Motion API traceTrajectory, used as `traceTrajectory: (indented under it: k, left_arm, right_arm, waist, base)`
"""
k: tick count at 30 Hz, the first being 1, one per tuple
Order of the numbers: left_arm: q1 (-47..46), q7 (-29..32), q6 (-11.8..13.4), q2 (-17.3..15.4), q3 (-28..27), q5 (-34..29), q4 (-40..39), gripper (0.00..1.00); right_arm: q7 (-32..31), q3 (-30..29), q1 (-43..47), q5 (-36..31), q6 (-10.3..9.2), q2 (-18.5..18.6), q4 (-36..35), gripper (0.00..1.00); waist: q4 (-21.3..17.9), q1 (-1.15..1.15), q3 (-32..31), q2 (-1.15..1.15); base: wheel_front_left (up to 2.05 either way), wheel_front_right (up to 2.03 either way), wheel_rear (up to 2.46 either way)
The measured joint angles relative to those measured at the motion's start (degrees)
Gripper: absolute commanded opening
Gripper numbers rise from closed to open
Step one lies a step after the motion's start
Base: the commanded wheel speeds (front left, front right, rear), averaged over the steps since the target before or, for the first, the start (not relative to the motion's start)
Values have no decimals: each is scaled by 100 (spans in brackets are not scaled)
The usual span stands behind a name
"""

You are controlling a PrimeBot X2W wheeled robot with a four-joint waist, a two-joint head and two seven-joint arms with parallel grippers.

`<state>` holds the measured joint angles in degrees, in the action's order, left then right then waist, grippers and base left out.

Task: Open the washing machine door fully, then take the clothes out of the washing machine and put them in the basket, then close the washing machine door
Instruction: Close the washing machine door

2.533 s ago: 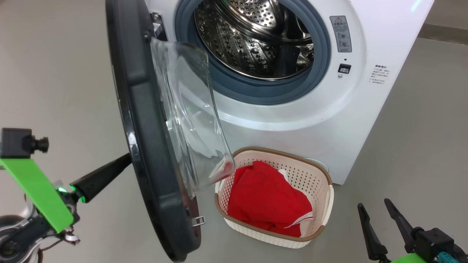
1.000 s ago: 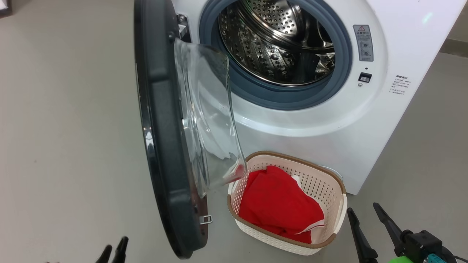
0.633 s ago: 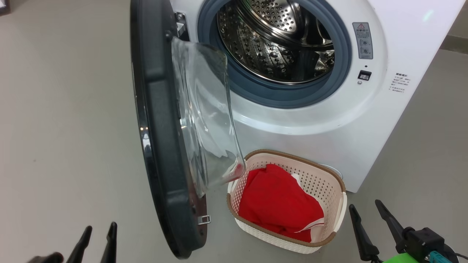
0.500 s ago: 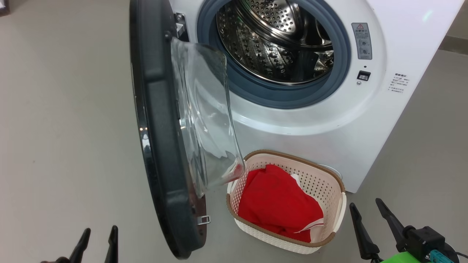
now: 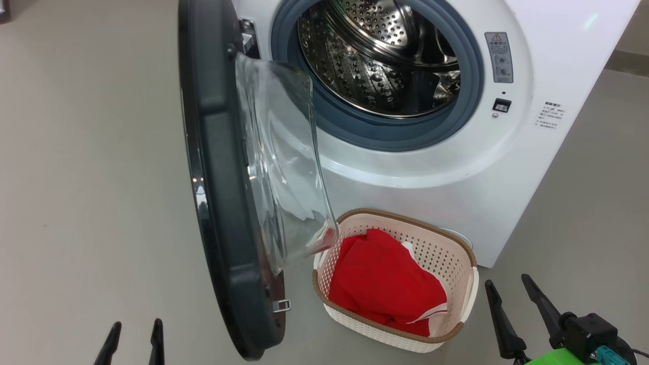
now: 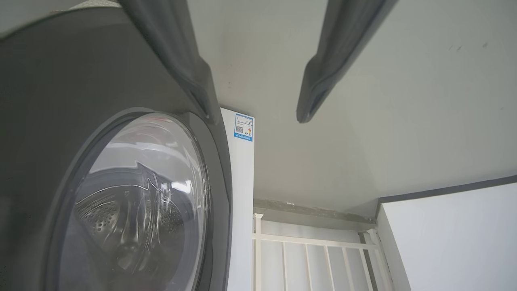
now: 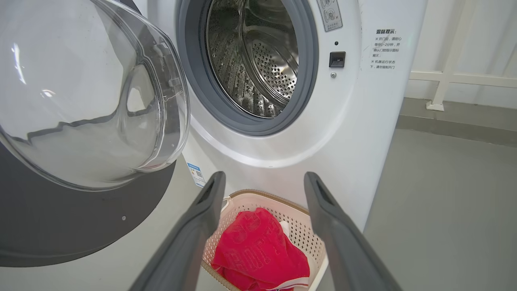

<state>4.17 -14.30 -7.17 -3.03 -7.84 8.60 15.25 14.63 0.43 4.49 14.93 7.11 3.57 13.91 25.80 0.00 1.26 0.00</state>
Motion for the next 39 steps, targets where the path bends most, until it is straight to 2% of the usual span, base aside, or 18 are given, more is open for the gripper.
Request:
traceTrajectory:
  k: [14, 17, 18, 21, 22, 23, 28, 32, 36, 39]
  left_arm:
    - [-2, 0, 0, 26, -18, 53, -62, 99]
    - [-29, 0, 0, 21, 98, 485, -91, 20]
    - [-69, 0, 0, 21, 131, 686, -96, 0]
    - [-226, 0, 0, -23, 148, 1438, -232, 0]
    - [-353, 0, 0, -99, 138, 2034, -360, 0]
    - [-413, -1, 0, -158, 154, 2348, -425, 0]
    - [-690, -10, 0, -264, 86, 4808, -661, 0]
    - [-794, 55, 1, -668, 347, 6648, -913, 0]
    - [-800, 1184, 1, -949, 597, 8252, -1212, 0]
    - [-815, 1985, 5, -1094, 556, 8760, -1505, 0]
  right_arm:
    - [0, 4, 0, 1, 0, -3, 11, 100]
    - [0, 4, 0, 1, 0, -11, 11, 100]
    - [0, 5, 0, 1, 0, -12, 11, 100]
    - [0, 8, 1, 1, 0, -15, 13, 100]
    - [0, 9, 1, 1, 0, -19, 14, 100]
    - [0, 11, 0, 2, 0, -20, 15, 100]
    - [0, 24, 0, 4, 0, -27, 20, 100]
    - [0, 26, 1, 13, 0, -31, 20, 100]
    - [0, 26, -1, 13, 0, -33, 15, 100]
    - [0, 24, -8, 13, 0, -34, 14, 100]
  waist:
    - [-43, 0, -40, 0]
    - [-50, 0, -39, 0]
    - [-52, 0, -40, 0]
    - [-63, 0, -46, 0]
    - [-71, 0, -47, 0]
    - [-77, 0, -46, 0]
    - [-119, 0, -31, 0]
    - [-163, 0, 0, 0]
    - [-194, 0, 70, 0]
    - [-225, 0, 130, 0]
  base:
    - [0, 0, 0]
    - [0, 0, 0]
    - [0, 0, 0]
    - [0, 0, 0]
    - [0, 0, 0]
    - [0, 0, 0]
    - [0, 0, 0]
    - [0, 0, 0]
    - [0, 0, 0]
    - [0, 0, 0]
